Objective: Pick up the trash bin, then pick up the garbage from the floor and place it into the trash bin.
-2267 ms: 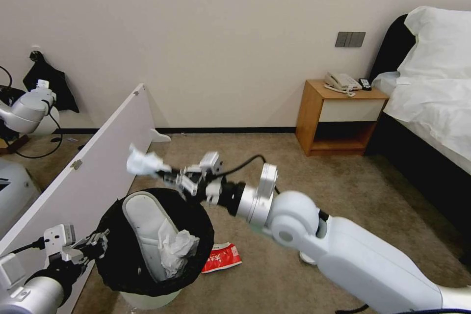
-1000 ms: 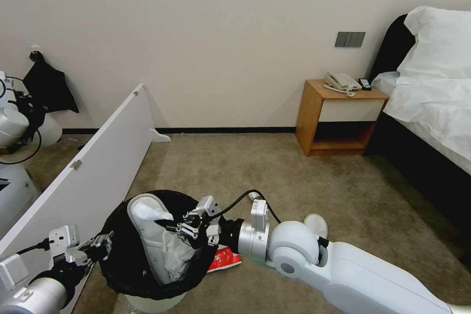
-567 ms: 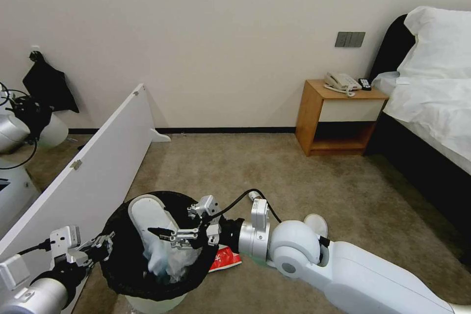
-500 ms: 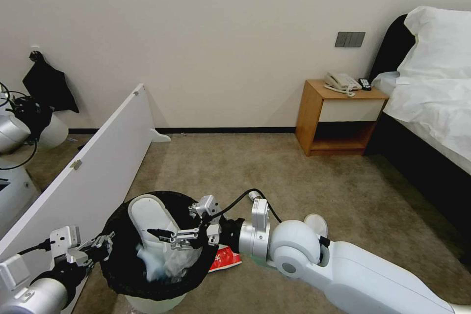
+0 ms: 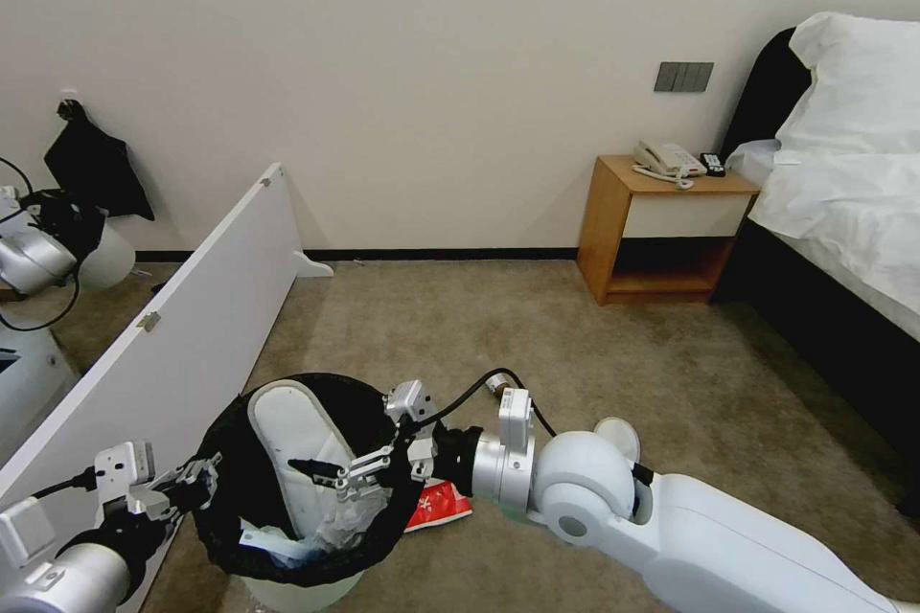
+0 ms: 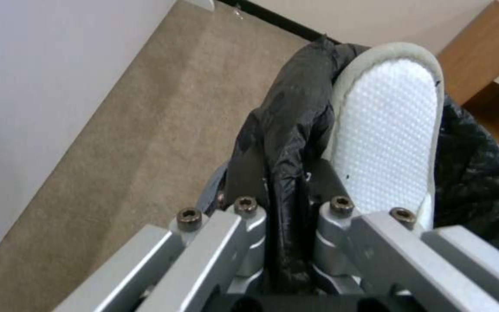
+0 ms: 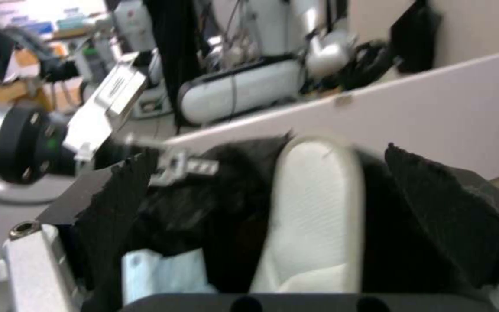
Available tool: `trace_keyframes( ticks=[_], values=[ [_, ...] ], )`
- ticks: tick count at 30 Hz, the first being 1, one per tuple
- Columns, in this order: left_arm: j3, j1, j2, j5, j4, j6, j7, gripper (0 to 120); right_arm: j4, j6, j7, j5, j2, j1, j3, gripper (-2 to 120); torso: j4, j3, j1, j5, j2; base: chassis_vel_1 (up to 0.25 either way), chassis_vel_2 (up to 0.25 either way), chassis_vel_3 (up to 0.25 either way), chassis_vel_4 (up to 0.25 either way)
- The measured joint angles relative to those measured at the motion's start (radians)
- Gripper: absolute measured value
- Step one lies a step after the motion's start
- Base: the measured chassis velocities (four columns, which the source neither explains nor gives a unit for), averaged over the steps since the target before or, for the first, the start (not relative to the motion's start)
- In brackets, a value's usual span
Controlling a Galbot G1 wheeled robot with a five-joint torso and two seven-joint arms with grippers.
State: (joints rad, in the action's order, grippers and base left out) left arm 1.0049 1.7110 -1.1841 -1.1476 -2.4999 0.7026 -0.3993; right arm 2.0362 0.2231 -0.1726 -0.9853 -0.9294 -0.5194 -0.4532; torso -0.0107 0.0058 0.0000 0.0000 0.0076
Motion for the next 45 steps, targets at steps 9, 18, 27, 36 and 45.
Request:
trace_keyframes(
  ticks=[9,18,27,36,45],
  values=[
    [0.020,-0.001,-0.013,-0.001,0.000,0.000,-0.001,5,0.013,-0.069,0.008,0.048,0.030,-0.125,0.217,100,0.0000,0.000,0.000,0.0000,0.000,0.000,0.000,0.000,0.000],
    [0.031,-0.003,-0.008,-0.002,0.000,0.000,-0.003,5,0.067,-0.072,0.068,0.107,0.074,-0.389,0.538,100,-0.0004,0.000,0.000,0.0001,0.000,0.000,0.000,0.000,0.000],
    [0.030,-0.001,-0.008,-0.002,0.000,0.000,-0.009,5,0.117,-0.032,0.133,0.165,0.062,-0.580,0.795,100,0.0001,0.000,0.000,0.0000,0.000,0.000,0.000,0.000,0.000],
    [0.023,-0.006,-0.013,-0.002,0.000,0.000,-0.009,5,0.115,-0.023,0.200,0.322,0.012,-0.789,0.954,100,0.0000,0.000,0.000,0.0001,0.000,0.000,0.000,0.000,0.000],
    [0.022,-0.007,-0.011,-0.002,0.000,-0.001,-0.005,5,0.064,-0.021,0.221,0.445,-0.052,-0.919,1.028,100,-0.0001,0.000,0.000,0.0000,0.000,0.000,0.000,0.000,0.000]
  ],
)
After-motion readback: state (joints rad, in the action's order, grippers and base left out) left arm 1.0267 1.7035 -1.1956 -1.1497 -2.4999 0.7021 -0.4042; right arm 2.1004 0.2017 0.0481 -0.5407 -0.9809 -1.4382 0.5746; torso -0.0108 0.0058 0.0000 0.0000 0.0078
